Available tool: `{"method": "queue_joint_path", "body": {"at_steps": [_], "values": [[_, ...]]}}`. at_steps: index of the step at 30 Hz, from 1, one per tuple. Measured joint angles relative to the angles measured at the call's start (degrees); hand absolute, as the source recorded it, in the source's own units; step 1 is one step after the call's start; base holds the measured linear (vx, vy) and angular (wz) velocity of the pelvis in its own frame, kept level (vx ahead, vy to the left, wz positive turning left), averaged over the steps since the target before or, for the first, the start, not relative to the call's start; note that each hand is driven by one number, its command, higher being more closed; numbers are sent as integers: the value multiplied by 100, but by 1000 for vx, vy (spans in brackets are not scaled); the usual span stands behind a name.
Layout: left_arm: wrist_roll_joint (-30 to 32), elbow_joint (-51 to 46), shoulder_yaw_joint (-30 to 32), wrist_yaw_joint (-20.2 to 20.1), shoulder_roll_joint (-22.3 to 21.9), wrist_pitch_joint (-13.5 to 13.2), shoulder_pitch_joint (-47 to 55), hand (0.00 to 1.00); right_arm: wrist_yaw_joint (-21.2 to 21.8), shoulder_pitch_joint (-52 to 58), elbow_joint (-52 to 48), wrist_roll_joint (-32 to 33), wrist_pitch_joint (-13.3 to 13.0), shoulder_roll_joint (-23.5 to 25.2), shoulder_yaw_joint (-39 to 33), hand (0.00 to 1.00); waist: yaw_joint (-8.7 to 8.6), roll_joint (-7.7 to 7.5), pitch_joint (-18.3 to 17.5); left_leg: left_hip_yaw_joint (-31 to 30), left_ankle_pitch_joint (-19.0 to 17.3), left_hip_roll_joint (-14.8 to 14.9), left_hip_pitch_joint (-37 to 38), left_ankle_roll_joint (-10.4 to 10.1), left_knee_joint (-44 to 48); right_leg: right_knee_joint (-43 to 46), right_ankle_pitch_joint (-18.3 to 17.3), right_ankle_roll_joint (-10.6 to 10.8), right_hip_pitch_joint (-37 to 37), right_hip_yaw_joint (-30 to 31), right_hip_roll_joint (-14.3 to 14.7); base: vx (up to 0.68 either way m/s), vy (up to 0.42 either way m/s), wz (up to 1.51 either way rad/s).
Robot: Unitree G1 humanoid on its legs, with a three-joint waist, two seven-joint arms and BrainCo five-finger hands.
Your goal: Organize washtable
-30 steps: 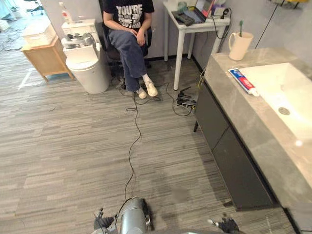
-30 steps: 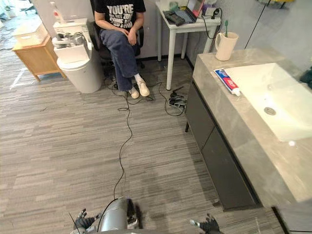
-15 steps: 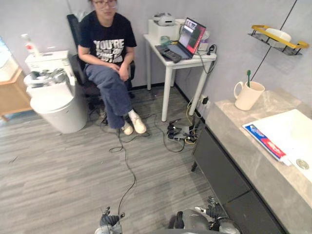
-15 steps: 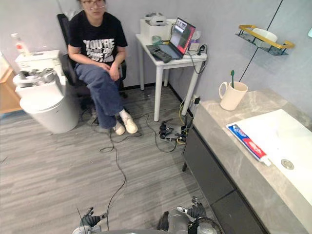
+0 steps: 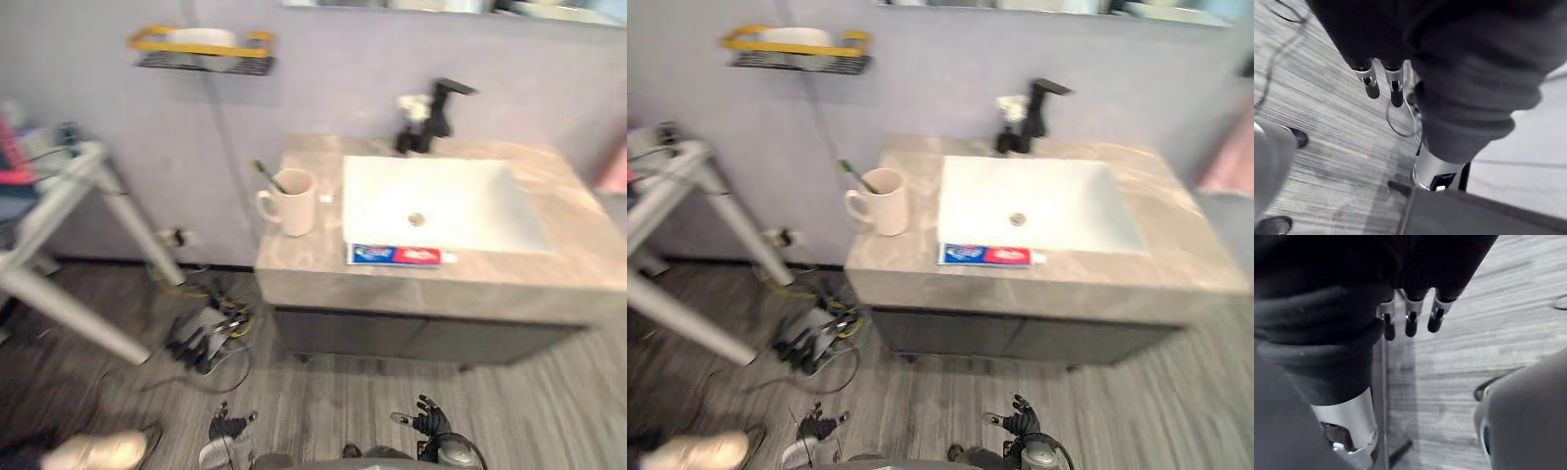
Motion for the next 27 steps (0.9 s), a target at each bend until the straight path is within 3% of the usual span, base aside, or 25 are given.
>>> {"method": "queue_joint_path", "body": {"at_steps": [2, 4, 5, 10, 13, 14, 15, 27], "values": [[-96, -3, 4, -2, -18, -3, -20, 0, 28, 79, -4, 2, 3, -6, -238, 0, -5, 13, -5, 277, -11, -75, 182, 288, -161, -102, -120, -128, 210, -690, -477, -41, 96, -55], [-169, 5, 70, -4, -9, -6, 35, 0, 97, 139, 15, 2, 20, 17, -463, 0, 54, -25, -28, 430, -12, -81, 261, 302, -320, -491, -87, -68, 383, -914, -602, -35, -27, -34], [-206, 49, 108, -4, -15, -29, 113, 0, 124, 199, 76, 7, 37, 0, -669, 0, 89, 3, -54, 469, -2, -65, 289, 314, -452, -794, 14, 145, 445, -947, -555, -18, -116, -29], [-291, 438, 233, -30, -46, -32, 461, 0, 125, 221, 451, 382, 35, -133, -1568, 0, 109, 123, -188, 458, 494, -115, 564, 160, -1393, -1582, 447, -12, 712, -932, -296, 40, -109, -7], [-345, 468, 388, -84, -56, -51, 548, 0, 130, 225, 643, 371, 40, -241, -1718, 0, 130, 138, -199, 387, 560, -100, 757, 113, -1588, -1843, 541, -64, 953, -951, -210, 42, -45, 2], [-374, 479, 389, -126, -50, -53, 550, 0, 134, 248, 796, 331, 51, -320, -1718, 0, 122, 123, -203, 351, 575, -105, 814, 114, -1647, -1958, 574, -71, 1076, -969, -194, 16, -19, 5], [-382, 713, 258, -144, 427, -56, 566, 0, 247, 317, 1343, 286, 74, -569, -1250, 0, -20, -92, -141, -73, 605, -491, 888, 218, -1819, -2376, 891, 88, 1189, -834, -427, 9, -10, 4], [-487, 861, 56, -228, 513, -101, 559, 0, 242, 372, 1360, 532, 24, -515, -1250, 0, -17, -84, -149, -418, 619, -515, 882, 240, -1814, -2550, 894, 86, 1434, -1165, -464, -6, -17, 14]]}}
